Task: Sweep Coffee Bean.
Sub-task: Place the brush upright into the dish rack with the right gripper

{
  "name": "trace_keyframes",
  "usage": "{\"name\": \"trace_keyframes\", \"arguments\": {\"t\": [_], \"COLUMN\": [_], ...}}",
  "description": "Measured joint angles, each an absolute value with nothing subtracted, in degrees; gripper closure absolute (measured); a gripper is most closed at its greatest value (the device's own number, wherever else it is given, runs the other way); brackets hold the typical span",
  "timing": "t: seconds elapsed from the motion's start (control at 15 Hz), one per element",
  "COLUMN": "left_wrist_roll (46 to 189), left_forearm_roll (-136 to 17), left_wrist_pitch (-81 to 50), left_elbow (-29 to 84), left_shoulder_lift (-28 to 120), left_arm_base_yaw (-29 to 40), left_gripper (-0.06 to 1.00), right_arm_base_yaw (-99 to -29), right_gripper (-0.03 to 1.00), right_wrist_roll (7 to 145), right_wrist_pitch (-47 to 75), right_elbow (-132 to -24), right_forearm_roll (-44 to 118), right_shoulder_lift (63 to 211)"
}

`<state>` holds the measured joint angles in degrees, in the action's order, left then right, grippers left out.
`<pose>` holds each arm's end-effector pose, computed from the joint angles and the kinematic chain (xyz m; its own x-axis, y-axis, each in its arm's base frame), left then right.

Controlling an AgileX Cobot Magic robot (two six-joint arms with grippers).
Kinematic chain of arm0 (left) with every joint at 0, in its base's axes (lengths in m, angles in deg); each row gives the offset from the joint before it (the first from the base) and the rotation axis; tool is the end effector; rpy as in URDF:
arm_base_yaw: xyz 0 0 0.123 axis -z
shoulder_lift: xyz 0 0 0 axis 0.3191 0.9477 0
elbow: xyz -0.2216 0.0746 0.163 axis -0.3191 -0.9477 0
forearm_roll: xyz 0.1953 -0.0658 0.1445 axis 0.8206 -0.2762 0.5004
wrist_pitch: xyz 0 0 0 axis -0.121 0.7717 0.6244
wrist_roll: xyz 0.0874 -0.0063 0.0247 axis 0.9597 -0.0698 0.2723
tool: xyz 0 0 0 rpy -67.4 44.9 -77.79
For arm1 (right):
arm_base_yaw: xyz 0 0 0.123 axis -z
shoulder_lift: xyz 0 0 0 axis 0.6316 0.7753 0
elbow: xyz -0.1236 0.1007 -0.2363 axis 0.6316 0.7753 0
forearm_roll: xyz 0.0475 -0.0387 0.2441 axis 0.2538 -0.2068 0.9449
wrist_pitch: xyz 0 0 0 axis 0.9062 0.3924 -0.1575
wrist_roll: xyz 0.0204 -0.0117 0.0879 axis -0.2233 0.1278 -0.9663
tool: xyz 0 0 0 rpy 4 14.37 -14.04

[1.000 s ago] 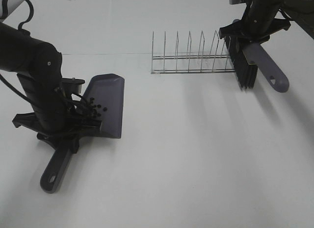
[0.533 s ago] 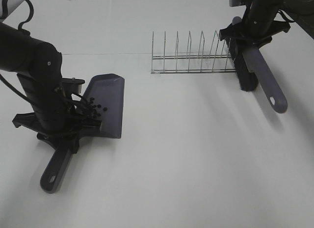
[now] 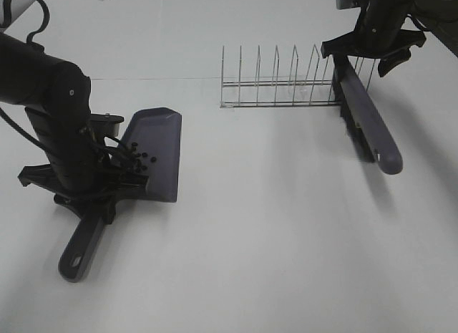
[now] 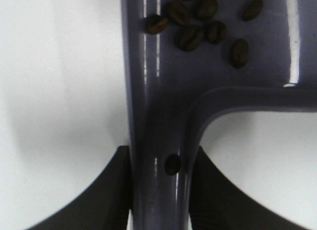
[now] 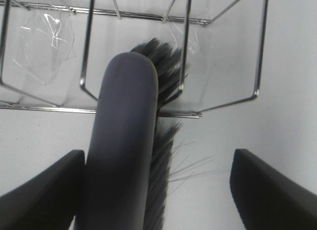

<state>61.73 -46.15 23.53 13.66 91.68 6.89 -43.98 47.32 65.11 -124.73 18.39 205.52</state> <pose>0.3179 -0.1517 0.0893 -0.9975 0.0689 0.0157 0.0690 0.9976 0.0063 0.5270 0.0301 0.1619 -0.9341 -0.0708 -0.3499 -0.0212 0.9894 -0.1435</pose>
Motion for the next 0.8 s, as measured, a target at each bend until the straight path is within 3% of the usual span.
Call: {"name": "trace_keyframes", "arguments": {"t": [0.33, 0.47, 0.67, 0.8], "left_wrist_roll": [61.7, 61.7, 61.7, 61.7], "left_forearm_roll": [-46.2, -46.2, -46.2, -46.2], "left_wrist_pitch": [23.5, 23.5, 23.5, 23.5], "left_elbow": [13.7, 13.7, 13.7, 13.7], "left_shoulder_lift": [91.7, 91.7, 91.7, 91.7], "left_arm_base_yaw": [6.9, 6.9, 6.9, 6.9], "left_gripper": [0.68, 0.68, 0.68, 0.68], "right_arm_base_yaw": [-44.0, -44.0, -44.0, -44.0], "right_gripper": [0.29, 0.38, 0.69, 0.69], "right_wrist_roll": [47.4, 48.1, 49.0, 49.3], "right_wrist_pitch": [72.4, 74.3, 74.6, 74.6], "right_elbow": [-124.8, -124.8, -124.8, -124.8], "right_forearm_roll": [19.6, 20.7, 22.5, 22.5], "right_shoulder_lift": [205.5, 205.5, 205.5, 205.5]}}
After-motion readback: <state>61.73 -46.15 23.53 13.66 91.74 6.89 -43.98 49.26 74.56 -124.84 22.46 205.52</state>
